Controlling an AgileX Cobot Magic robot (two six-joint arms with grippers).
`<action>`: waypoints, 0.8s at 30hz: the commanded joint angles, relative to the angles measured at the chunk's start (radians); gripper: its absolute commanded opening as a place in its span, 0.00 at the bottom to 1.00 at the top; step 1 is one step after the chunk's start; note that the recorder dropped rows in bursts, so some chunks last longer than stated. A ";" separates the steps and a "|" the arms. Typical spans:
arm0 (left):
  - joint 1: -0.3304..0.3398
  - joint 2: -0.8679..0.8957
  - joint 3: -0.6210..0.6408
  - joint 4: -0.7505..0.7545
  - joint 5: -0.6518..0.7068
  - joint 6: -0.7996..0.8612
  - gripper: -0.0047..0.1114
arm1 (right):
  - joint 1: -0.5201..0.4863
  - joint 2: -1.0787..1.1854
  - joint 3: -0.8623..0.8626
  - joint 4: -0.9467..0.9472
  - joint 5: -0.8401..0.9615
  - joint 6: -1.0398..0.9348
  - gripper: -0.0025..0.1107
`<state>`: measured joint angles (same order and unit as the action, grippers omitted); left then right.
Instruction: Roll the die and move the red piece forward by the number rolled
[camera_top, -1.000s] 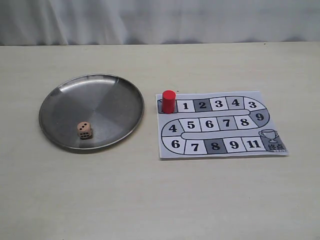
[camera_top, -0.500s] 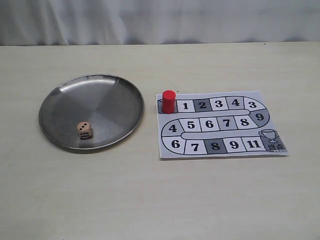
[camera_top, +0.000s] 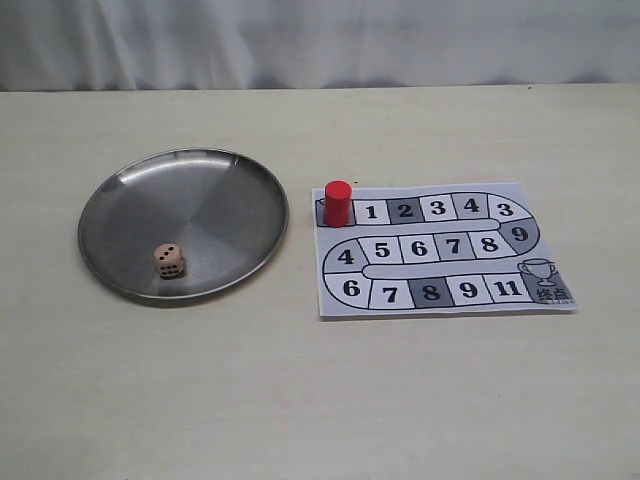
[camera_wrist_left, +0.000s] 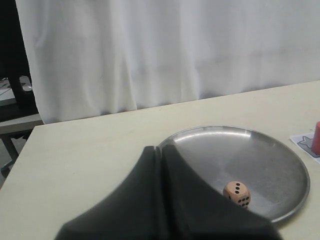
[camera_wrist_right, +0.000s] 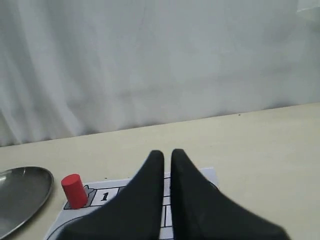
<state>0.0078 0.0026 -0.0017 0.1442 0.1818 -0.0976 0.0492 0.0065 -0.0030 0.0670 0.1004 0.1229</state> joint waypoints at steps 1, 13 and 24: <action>-0.009 -0.003 0.002 0.000 -0.008 -0.001 0.04 | -0.005 0.004 0.003 0.015 -0.052 0.005 0.06; -0.009 -0.003 0.002 0.000 -0.008 -0.001 0.04 | -0.005 0.503 -0.040 0.024 -0.147 0.005 0.06; -0.009 -0.003 0.002 0.000 -0.008 -0.001 0.04 | 0.012 1.082 -0.264 0.056 -0.147 0.005 0.06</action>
<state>0.0078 0.0026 -0.0017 0.1442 0.1818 -0.0976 0.0492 0.9866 -0.2128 0.1119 -0.0394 0.1229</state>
